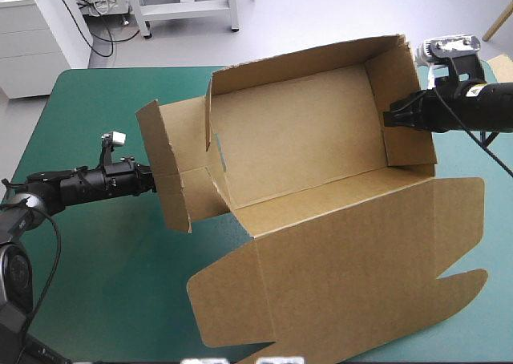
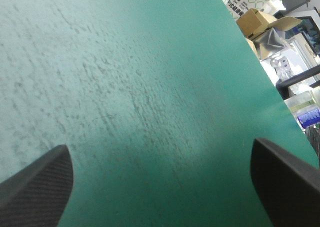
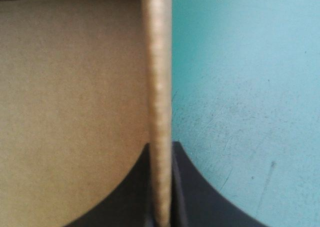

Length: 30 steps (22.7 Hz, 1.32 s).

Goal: Fold the box

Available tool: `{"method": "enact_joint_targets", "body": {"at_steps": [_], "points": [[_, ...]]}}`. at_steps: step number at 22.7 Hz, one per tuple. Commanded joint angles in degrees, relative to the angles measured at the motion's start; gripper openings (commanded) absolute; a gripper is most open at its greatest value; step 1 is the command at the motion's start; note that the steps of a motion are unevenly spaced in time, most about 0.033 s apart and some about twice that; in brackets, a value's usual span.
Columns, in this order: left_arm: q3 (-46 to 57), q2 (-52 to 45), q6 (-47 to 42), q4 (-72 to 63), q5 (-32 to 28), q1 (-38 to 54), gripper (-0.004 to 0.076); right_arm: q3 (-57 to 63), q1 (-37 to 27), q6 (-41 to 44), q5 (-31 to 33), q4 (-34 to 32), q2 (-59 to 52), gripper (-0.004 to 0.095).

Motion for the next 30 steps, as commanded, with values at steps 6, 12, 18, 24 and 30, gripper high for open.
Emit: {"method": "enact_joint_targets", "body": {"at_steps": [6,12,18,24,30], "points": [[-1.04,-2.27,2.36,-10.64,6.79,-1.82,0.0684,-1.35,-6.63,-2.8,-0.07,7.47,-1.83,-0.0021],[-1.87,-5.55,3.75,-15.29,6.79,-8.69,0.0684,-1.35,-6.63,-2.67,-0.69,4.63,-1.83,-0.0021],[-3.85,-10.51,3.75,-19.44,6.79,-11.89,0.0684,-1.35,-6.63,-1.84,-3.68,2.66,-1.83,-0.002],[-6.51,-13.79,3.02,-24.13,6.79,-14.59,0.0684,-1.35,-6.51,-1.84,-4.8,0.02,-1.83,-0.0019],[-11.66,-14.61,1.73,-24.25,6.79,-19.32,0.0684,-1.35,-6.51,-1.59,-6.02,-1.17,-1.83,-0.0015]]}}
